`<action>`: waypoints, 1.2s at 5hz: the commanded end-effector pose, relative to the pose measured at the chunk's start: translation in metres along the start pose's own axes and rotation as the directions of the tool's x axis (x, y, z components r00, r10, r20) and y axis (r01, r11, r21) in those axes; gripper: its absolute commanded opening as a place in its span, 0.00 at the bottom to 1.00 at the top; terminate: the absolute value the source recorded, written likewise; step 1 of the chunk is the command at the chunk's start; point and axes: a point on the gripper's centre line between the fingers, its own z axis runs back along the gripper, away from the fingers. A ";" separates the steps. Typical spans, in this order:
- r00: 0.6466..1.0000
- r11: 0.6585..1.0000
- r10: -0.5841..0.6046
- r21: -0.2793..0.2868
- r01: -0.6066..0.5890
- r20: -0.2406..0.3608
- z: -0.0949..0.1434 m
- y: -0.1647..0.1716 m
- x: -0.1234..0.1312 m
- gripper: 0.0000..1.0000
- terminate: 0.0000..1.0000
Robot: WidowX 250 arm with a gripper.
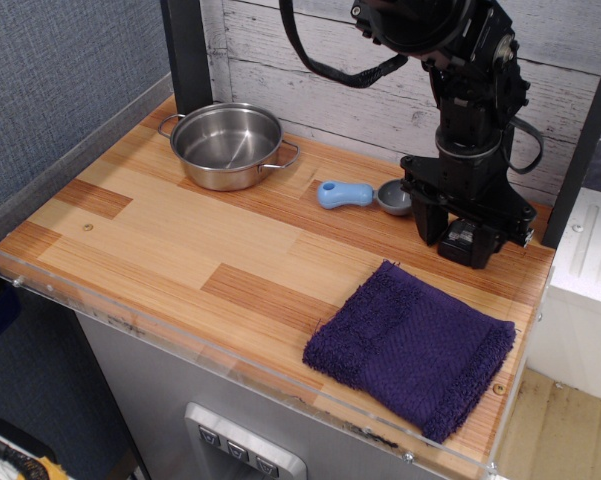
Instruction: Pick up the black object and place it on the purple cloth
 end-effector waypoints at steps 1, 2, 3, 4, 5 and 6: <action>0.999 1.000 -0.006 0.013 0.005 0.047 0.018 -0.001 0.006 0.00 0.00; 0.998 1.000 -0.001 0.006 0.001 0.059 0.028 -0.002 0.004 0.00 0.00; 0.996 1.000 -0.009 0.005 0.008 0.092 0.045 -0.003 0.005 0.00 0.00; 0.993 1.000 -0.013 0.006 0.012 0.120 0.064 -0.002 0.005 0.00 0.00; 0.987 1.000 -0.020 0.007 0.020 0.160 0.089 -0.006 0.000 0.00 0.00; 0.986 0.999 -0.031 -0.001 0.032 0.166 0.101 -0.010 -0.014 0.00 0.00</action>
